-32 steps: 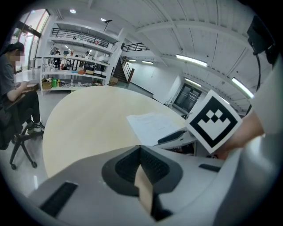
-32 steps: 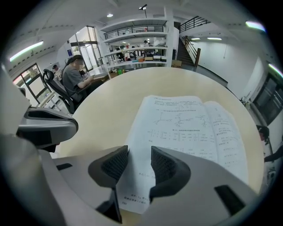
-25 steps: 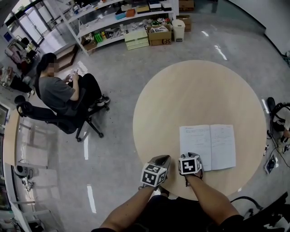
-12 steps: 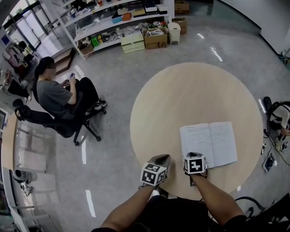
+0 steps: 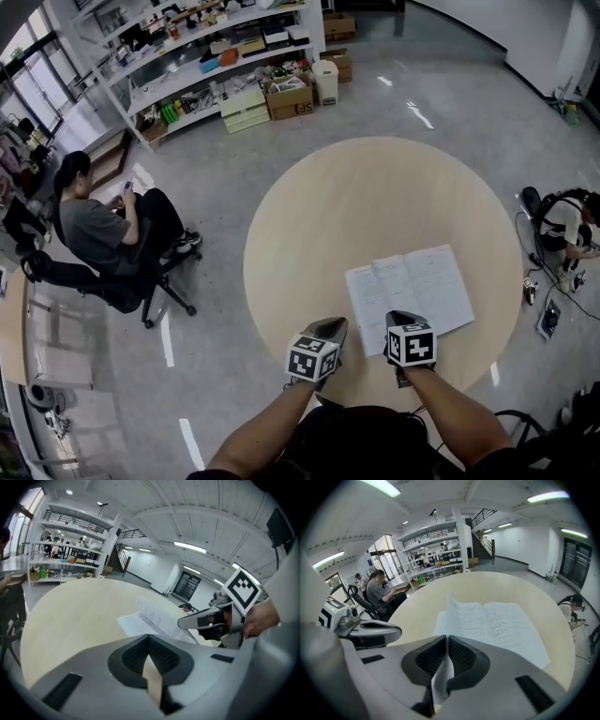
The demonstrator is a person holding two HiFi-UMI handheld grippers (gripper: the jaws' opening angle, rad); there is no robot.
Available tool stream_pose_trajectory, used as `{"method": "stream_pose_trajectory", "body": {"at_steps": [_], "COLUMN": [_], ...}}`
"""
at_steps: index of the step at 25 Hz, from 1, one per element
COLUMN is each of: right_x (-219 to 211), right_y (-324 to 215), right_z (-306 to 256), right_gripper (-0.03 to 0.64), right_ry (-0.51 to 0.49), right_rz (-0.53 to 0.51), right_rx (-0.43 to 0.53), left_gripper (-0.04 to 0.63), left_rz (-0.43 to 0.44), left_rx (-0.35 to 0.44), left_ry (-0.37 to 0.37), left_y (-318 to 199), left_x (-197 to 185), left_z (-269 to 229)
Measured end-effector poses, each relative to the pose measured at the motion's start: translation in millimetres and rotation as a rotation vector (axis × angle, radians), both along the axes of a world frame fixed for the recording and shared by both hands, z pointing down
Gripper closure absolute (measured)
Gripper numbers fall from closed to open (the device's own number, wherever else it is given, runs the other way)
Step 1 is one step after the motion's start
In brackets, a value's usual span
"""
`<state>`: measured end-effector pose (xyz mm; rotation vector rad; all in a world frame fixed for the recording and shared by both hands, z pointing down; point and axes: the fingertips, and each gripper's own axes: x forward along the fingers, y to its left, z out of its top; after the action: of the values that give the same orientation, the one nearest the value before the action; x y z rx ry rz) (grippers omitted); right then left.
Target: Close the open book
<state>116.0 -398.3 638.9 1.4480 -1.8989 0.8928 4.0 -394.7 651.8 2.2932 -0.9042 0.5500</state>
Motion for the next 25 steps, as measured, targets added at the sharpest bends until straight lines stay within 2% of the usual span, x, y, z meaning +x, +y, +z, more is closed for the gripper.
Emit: {"method": "stream_pose_trajectory", "body": {"at_steps": [6, 12, 25], "right_x": [45.5, 114.1, 225.3], "right_y": [-3.4, -5.6, -6.7], "right_z": [-34.6, -34.0, 6.5], "right_gripper": [0.595, 0.595, 0.595], "right_ry": [-0.145, -0.195, -0.359], "right_rz": [0.113, 0.214, 0.371], "right_rx": [0.046, 0.039, -0.006], "left_gripper": [0.606, 0.606, 0.606], "left_rz": [0.055, 0.088, 0.047], "left_rx": [0.021, 0.037, 0.009], "left_ry": [0.006, 0.004, -0.042], "left_y": [-1.6, -2.2, -3.6], "left_x": [37.8, 63.1, 73.4], "left_z": [-11.3, -19.1, -17.5]}}
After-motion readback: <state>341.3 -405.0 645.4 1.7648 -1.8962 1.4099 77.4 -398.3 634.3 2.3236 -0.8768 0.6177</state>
